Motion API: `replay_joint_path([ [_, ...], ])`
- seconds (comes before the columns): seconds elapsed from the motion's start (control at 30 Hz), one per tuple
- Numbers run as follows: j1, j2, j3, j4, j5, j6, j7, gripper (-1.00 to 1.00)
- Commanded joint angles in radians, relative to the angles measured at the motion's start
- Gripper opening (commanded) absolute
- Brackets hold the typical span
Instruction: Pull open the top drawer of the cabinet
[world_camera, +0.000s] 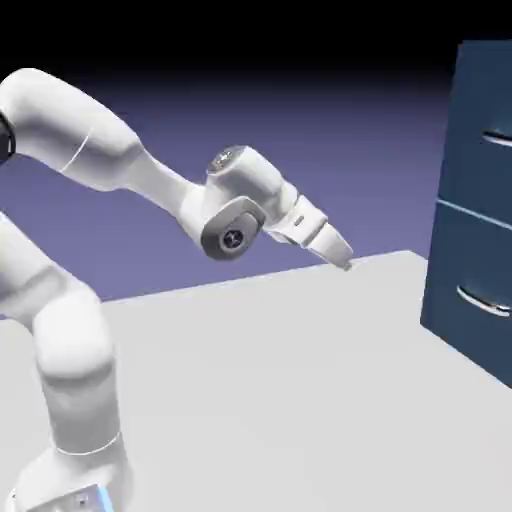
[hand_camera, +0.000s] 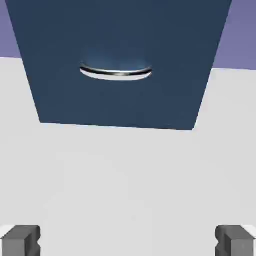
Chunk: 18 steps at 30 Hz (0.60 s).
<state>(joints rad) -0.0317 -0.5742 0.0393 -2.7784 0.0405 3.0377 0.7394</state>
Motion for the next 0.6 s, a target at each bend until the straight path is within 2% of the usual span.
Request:
replay_joint_path([
  [0.0,-0.036,-0.003,0.033,0.026,0.034,0.001,-0.001,0.0],
  [0.57,-0.652,-0.062,0.586,0.472,0.604,0.011,-0.025,0.0],
])
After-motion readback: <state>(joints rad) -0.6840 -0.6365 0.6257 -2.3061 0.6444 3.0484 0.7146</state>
